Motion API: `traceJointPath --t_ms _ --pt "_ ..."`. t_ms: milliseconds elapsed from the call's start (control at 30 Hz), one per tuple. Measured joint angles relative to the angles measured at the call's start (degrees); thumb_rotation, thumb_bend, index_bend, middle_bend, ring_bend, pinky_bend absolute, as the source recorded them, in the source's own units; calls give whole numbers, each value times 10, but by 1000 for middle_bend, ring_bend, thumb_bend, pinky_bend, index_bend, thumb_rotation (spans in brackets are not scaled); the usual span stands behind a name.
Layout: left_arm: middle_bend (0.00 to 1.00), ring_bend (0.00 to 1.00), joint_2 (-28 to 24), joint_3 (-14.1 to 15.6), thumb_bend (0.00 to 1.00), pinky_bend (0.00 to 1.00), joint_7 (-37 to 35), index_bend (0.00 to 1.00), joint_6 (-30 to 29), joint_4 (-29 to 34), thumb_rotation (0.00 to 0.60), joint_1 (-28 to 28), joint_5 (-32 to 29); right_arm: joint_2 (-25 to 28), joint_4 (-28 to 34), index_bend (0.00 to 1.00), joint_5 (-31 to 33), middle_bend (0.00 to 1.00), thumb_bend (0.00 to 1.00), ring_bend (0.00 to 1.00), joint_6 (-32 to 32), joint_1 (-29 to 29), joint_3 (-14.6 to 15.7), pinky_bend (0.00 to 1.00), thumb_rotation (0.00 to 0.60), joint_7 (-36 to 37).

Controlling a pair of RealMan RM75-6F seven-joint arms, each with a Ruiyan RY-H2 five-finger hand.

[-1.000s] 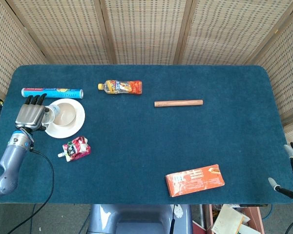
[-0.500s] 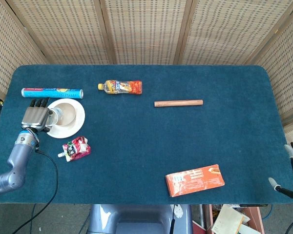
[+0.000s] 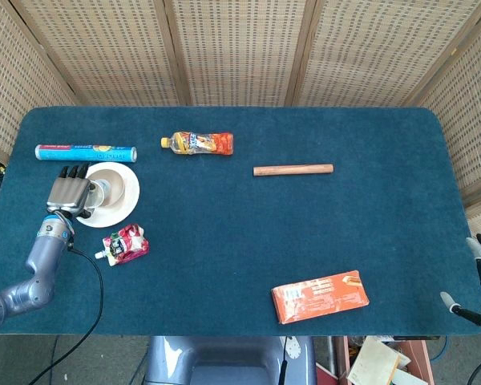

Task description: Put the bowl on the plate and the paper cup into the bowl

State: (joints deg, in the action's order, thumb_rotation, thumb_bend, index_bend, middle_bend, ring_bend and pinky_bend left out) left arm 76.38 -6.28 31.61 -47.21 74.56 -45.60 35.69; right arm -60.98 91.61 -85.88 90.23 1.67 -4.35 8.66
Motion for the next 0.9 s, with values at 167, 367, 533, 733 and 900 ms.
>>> traceJointPath --t_ms 167,367,533,733,900 --pt "0 0 16 -2 362 0 -7 347 -8 -20 600 1 4 1 0 0 -3 0 169 0 0 0 2 0 600 5" --pt "0 0 17 -5 298 0 -19 194 -18 -21 600 7 17 1 1 0 -5 0 169 0 1 0 2 0 600 5" --pt "0 0 14 -5 276 0 -21 180 -17 -20 600 9 19 2 1 0 -5 0 169 0 3 1 2 0 600 6" --pt "0 0 9 -8 275 0 -28 180 -23 -13 600 13 26 3 1 0 -5 0 169 0 3 1 2 0 600 8" --pt "0 0 -4 -13 275 0 -43 180 -32 2 600 20 43 3 2 0 -6 0 169 0 3 1 3 0 600 7"
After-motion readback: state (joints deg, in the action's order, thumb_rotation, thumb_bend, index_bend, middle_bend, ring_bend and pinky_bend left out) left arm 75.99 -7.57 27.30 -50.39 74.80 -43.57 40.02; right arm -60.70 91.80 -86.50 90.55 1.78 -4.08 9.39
